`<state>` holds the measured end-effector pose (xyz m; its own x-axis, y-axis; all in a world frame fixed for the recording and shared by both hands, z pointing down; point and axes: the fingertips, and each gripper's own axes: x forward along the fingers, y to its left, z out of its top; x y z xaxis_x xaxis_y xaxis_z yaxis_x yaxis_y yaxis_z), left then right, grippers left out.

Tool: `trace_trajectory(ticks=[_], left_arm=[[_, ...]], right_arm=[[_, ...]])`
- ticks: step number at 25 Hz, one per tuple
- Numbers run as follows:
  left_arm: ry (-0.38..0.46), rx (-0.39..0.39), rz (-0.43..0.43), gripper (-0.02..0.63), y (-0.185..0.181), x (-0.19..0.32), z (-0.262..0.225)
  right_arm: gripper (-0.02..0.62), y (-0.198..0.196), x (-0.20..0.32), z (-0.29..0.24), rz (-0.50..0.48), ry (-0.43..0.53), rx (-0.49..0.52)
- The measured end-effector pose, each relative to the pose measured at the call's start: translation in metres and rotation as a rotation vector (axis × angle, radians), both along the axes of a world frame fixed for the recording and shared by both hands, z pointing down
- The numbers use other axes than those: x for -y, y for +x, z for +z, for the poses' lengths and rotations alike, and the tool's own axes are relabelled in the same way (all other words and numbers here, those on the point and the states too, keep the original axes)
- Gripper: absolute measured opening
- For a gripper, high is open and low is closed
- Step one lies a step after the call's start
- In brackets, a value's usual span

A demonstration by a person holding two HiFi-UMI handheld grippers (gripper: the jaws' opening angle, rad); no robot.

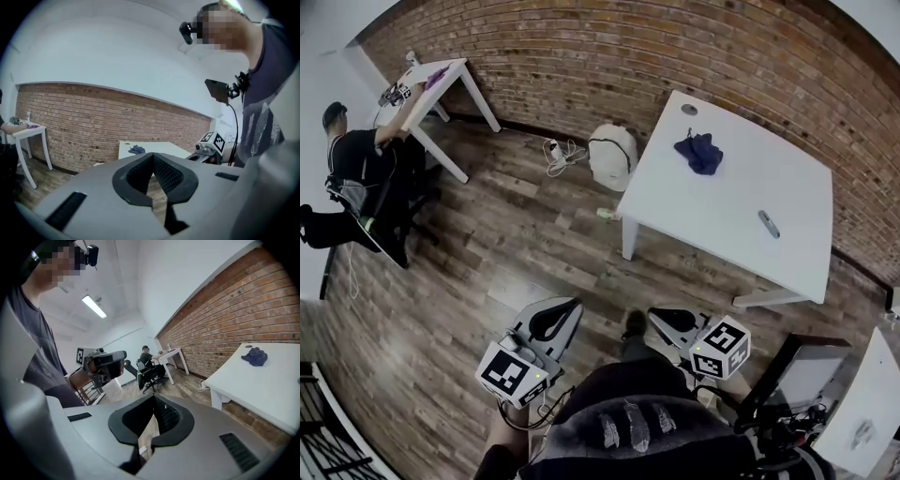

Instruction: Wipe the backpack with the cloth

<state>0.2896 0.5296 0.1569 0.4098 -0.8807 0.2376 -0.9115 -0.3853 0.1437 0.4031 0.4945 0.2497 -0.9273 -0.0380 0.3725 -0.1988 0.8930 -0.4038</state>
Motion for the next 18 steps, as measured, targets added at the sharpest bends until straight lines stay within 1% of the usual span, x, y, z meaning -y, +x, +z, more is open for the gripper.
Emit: trace_trajectory(ticks=[3,7,9,13,18], left_arm=[[-0.001,0.033,-0.005,-0.002,0.0,0.045,-0.008],[-0.027,0.039,-0.019,-0.002,-0.009,0.08,-0.015],[-0.031,0.047,-0.028,-0.002,-0.02,0.09,-0.014],[0.001,0.048,-0.055,-0.002,-0.046,0.112,-0.023],[0.028,0.06,-0.031,-0.002,-0.08,0.135,-0.021]], right_arm=[[-0.002,-0.006,0.046,-0.004,-0.026,-0.006,0.01],[-0.002,-0.016,0.096,-0.014,-0.005,0.028,0.026],[-0.002,-0.018,0.11,-0.017,0.012,0.027,0.033],[-0.002,-0.025,0.128,-0.017,0.028,0.034,0.03],[-0.002,-0.047,0.143,-0.015,0.055,0.061,-0.001]])
